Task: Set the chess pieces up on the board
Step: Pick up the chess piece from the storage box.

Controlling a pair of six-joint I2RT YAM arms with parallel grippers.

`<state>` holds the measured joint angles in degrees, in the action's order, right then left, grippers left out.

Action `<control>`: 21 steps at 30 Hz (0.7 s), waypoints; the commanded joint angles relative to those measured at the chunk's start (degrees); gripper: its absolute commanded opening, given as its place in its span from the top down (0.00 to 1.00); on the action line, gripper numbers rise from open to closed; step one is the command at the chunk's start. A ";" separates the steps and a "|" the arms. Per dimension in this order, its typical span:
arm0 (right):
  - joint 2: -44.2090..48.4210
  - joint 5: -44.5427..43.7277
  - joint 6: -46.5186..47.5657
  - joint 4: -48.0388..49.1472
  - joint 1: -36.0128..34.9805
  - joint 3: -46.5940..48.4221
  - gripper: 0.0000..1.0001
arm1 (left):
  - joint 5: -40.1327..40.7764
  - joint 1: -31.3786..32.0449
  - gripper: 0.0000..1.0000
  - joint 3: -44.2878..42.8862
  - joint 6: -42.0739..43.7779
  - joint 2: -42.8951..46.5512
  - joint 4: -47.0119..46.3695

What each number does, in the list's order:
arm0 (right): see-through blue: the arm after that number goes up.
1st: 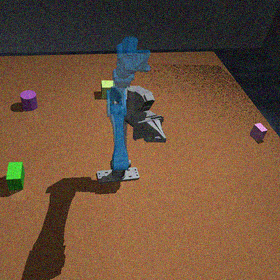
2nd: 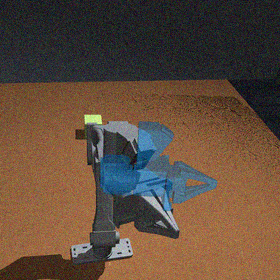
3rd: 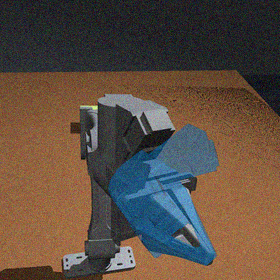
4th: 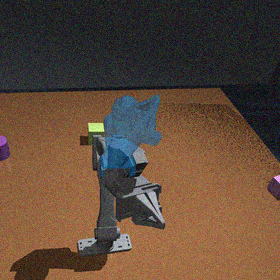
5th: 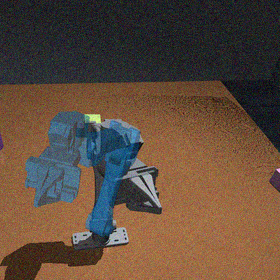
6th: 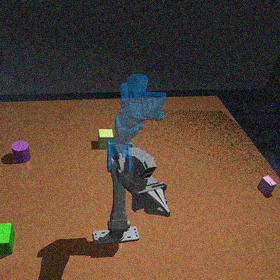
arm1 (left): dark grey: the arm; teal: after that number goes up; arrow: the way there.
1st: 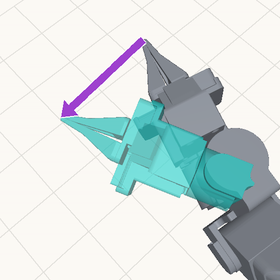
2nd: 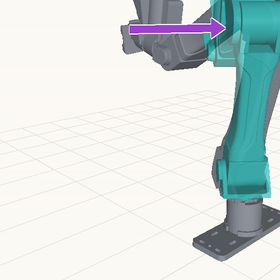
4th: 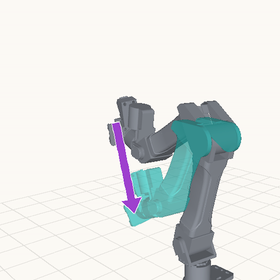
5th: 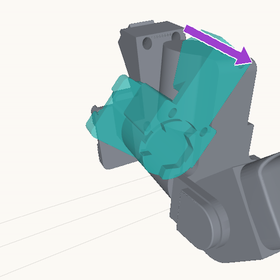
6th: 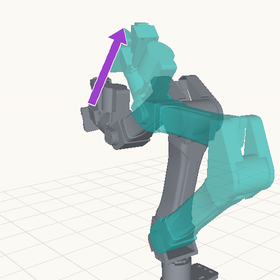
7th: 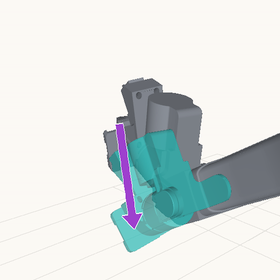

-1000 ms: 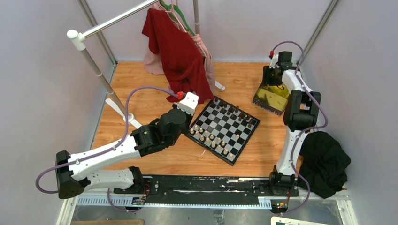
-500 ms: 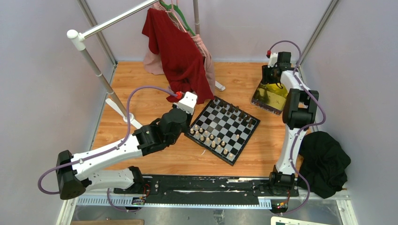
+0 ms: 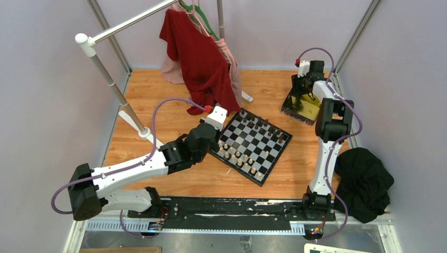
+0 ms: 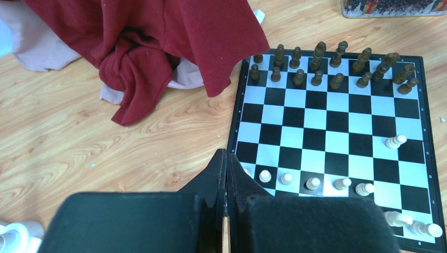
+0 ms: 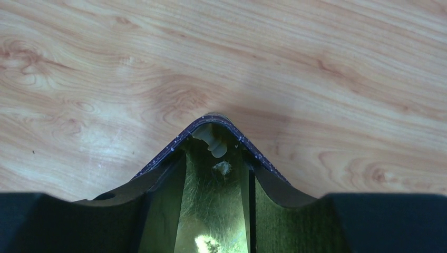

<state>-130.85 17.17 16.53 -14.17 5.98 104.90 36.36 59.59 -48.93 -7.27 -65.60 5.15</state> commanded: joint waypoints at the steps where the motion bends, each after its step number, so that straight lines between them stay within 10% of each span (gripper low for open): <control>1: -3.21 4.39 2.74 -1.13 -0.75 5.05 0.54 | -0.20 -0.68 0.99 1.27 -0.20 -0.37 -4.90; 21: -6.95 7.05 8.14 0.75 -2.42 7.27 0.72 | -0.46 -1.02 0.99 3.86 -1.21 -2.42 -9.56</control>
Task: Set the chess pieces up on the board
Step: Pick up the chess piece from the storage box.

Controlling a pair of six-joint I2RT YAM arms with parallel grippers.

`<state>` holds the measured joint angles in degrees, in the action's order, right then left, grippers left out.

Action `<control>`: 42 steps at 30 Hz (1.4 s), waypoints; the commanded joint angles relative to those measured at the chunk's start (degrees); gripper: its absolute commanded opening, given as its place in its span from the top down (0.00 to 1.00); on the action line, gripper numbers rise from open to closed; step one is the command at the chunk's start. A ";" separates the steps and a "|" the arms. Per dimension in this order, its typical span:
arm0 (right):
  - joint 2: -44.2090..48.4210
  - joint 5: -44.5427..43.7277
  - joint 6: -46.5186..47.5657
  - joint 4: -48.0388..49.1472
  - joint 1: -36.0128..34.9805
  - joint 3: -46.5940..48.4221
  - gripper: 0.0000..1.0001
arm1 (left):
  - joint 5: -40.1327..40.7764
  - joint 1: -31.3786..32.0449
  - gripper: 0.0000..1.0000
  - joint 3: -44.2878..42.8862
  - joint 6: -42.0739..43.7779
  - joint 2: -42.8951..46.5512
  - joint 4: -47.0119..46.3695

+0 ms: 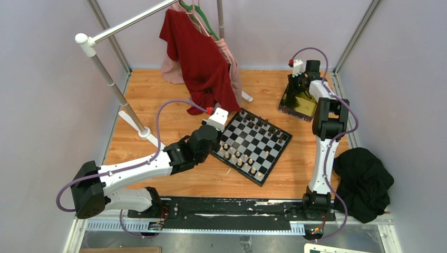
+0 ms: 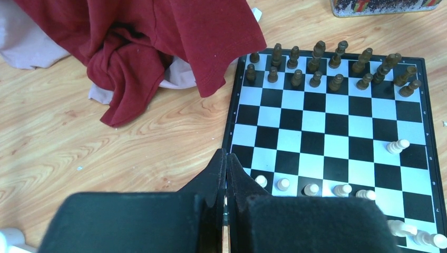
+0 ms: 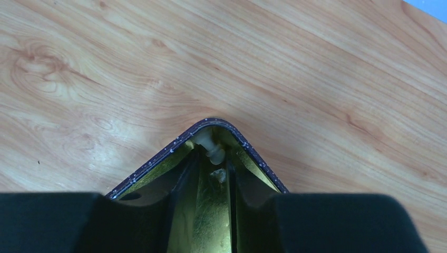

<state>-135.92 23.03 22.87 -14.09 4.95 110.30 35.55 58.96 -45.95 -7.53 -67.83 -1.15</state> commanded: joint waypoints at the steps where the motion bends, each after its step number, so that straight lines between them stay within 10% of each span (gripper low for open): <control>1: -2.04 1.27 1.82 0.65 -1.43 2.05 0.74 | 0.37 -0.36 0.99 1.01 -1.10 -0.25 -3.40; 16: 4.98 1.43 -0.68 4.18 -2.00 -7.03 0.93 | 0.66 -0.40 0.99 -1.58 -1.52 0.33 -0.53; 42: 20.24 -12.81 -3.71 4.61 -4.68 -19.06 0.97 | -0.92 -0.34 0.99 -2.08 -3.62 8.51 7.12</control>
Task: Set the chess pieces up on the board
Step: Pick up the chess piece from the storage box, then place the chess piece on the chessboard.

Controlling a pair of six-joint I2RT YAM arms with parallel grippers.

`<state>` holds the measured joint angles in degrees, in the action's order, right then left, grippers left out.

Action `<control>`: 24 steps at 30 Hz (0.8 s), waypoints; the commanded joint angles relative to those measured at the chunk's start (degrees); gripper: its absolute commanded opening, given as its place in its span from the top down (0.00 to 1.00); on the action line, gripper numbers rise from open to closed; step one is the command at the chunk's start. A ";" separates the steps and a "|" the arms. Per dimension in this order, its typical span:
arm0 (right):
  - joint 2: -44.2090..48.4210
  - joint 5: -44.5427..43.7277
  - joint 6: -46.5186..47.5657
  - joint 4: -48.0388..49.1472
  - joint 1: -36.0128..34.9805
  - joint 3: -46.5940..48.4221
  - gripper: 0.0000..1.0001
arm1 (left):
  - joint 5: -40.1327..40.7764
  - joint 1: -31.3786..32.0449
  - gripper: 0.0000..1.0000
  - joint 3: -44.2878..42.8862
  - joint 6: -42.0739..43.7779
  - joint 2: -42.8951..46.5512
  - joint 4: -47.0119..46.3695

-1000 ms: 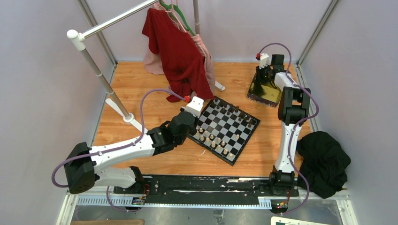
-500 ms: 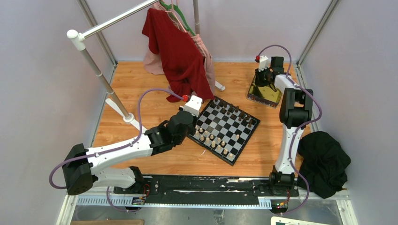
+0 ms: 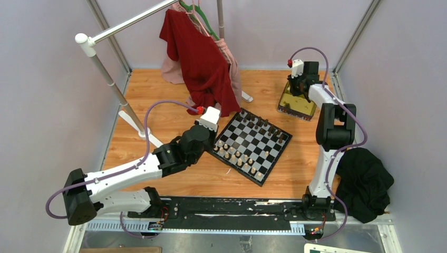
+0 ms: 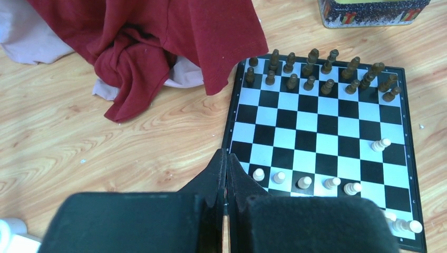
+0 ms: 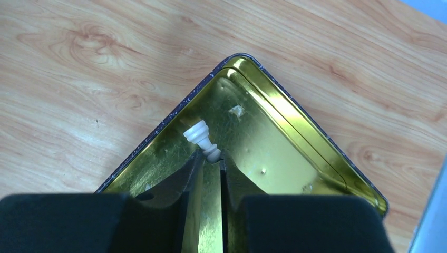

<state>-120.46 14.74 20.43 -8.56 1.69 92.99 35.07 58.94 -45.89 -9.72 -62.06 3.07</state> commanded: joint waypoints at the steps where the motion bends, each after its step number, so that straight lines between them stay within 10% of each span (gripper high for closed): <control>1: 5.79 -5.28 -1.14 -1.67 -2.93 -2.10 0.97 | -0.52 -0.35 0.99 -2.37 -1.96 3.44 3.78; 24: 38.12 -21.94 -0.30 -19.36 -25.47 -22.37 0.97 | -4.13 -0.33 0.99 -4.58 -9.08 14.73 16.91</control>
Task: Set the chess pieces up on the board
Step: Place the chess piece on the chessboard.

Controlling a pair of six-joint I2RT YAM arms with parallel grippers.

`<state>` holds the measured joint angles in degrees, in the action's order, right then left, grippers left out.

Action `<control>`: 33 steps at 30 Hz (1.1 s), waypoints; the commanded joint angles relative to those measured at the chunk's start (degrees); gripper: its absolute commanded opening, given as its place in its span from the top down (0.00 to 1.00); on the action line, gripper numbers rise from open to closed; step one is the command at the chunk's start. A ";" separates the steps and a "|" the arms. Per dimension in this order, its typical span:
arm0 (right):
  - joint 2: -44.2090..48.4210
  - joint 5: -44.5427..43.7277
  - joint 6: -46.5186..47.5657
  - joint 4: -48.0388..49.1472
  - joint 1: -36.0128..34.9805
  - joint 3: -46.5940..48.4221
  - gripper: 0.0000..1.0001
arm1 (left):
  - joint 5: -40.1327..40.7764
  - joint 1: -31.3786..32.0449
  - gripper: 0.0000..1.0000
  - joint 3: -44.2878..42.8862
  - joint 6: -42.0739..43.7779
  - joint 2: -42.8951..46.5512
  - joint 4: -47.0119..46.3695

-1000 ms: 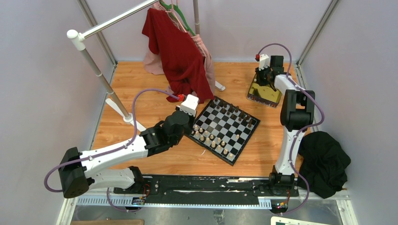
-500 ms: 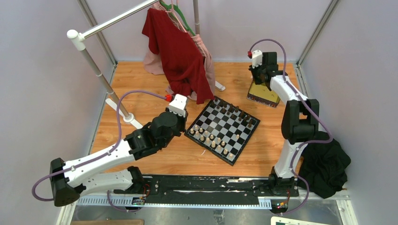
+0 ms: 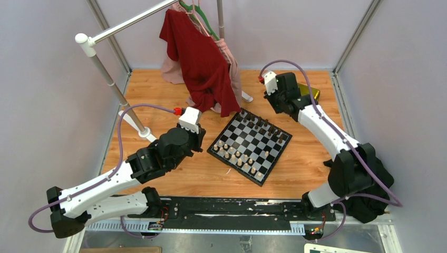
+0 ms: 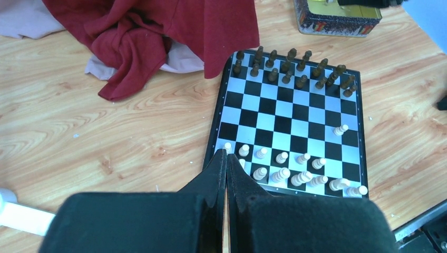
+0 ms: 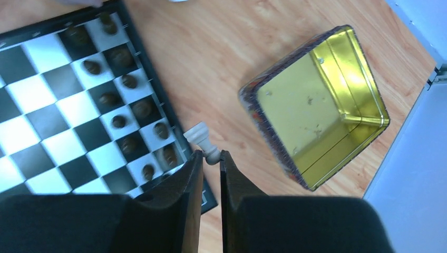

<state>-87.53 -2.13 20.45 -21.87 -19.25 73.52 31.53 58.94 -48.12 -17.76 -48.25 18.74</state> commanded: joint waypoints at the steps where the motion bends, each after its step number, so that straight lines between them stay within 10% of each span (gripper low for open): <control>1: 6.49 -5.98 -0.69 -6.95 -5.84 -3.99 0.97 | -0.93 -0.32 0.99 -2.60 -1.13 0.95 1.38; 14: 7.76 -13.79 -7.43 -15.73 -24.02 -8.73 0.98 | -0.76 -0.31 1.00 -2.65 -1.32 1.61 1.21; 33: -13.38 -16.20 -7.72 -25.81 -24.86 5.18 1.00 | 1.26 -0.36 1.00 -1.90 0.12 2.71 1.82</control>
<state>-97.65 -16.23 13.87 -42.02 -43.46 75.31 31.51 58.94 -49.69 -18.22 -46.19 20.40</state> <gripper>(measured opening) 0.183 0.011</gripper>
